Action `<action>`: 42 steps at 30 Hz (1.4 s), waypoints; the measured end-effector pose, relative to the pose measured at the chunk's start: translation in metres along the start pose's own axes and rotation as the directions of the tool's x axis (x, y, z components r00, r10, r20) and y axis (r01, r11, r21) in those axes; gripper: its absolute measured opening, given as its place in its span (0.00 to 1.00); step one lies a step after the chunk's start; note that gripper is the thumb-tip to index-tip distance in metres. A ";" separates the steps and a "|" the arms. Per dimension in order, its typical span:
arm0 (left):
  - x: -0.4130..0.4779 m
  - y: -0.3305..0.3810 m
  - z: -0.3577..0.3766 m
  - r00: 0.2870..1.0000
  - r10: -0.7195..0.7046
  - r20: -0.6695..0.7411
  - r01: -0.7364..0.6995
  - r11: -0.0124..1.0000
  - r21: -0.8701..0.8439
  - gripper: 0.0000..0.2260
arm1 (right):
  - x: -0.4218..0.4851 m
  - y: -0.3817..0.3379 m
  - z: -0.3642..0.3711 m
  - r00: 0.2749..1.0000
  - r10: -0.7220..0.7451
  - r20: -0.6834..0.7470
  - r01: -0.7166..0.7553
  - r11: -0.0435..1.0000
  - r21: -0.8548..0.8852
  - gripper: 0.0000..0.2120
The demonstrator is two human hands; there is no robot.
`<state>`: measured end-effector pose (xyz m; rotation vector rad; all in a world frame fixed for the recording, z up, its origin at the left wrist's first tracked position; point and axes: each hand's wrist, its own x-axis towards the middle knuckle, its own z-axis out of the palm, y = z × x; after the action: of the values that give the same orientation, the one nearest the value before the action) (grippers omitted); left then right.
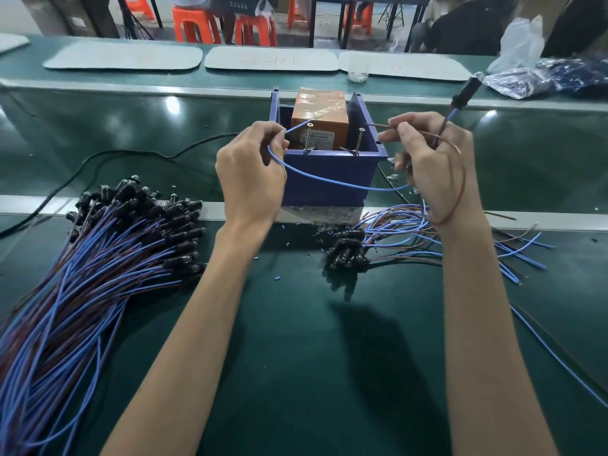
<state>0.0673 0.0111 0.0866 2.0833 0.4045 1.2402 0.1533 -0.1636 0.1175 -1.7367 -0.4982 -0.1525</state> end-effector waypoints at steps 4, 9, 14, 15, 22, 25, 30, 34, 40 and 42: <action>0.001 -0.003 -0.001 1.000 0.001 0.021 -0.002 0.999 0.041 0.06 | -0.001 0.003 0.004 1.000 -0.020 0.009 0.021 0.998 -0.060 0.06; 0.002 -0.004 -0.002 0.999 0.023 0.023 -0.025 0.996 0.090 0.06 | -0.001 0.006 0.007 0.999 -0.047 0.000 0.047 0.992 -0.117 0.06; 0.003 -0.006 -0.003 0.999 0.021 0.028 -0.024 0.991 0.128 0.07 | 0.000 0.011 0.010 1.000 -0.025 -0.007 0.024 0.989 -0.143 0.07; 0.003 -0.006 -0.003 1.000 0.017 0.024 -0.020 0.992 0.126 0.07 | 0.000 0.011 0.011 1.000 -0.019 -0.001 0.018 0.989 -0.147 0.06; 0.003 -0.002 -0.005 0.998 0.065 0.000 -0.065 0.996 0.061 0.07 | 0.001 0.010 0.010 0.998 -0.039 -0.054 0.031 0.988 -0.152 0.07; 0.002 -0.004 -0.003 0.998 0.048 0.044 -0.051 0.996 0.077 0.07 | 0.002 0.012 0.010 0.999 -0.006 -0.041 -0.001 0.987 -0.161 0.07; 0.001 -0.004 -0.002 0.998 0.039 0.049 -0.043 0.995 0.087 0.07 | 0.001 0.013 0.008 0.999 -0.003 -0.040 -0.004 0.988 -0.152 0.07; 0.003 -0.003 -0.005 0.999 0.044 -0.004 -0.044 0.994 0.099 0.07 | 0.002 0.010 0.008 0.996 -0.048 -0.078 0.037 0.989 -0.140 0.07; 0.004 -0.005 -0.004 0.999 0.022 0.036 -0.026 0.994 0.108 0.07 | 0.002 0.013 0.009 0.998 -0.013 -0.059 0.005 0.990 -0.140 0.07; 0.003 -0.006 -0.003 0.999 0.013 0.051 -0.018 0.994 0.107 0.07 | 0.003 0.014 0.008 0.998 -0.002 -0.055 -0.005 0.990 -0.139 0.07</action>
<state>0.0670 0.0182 0.0859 2.2076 0.4420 1.1959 0.1599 -0.1571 0.1042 -1.8636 -0.4547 -0.2380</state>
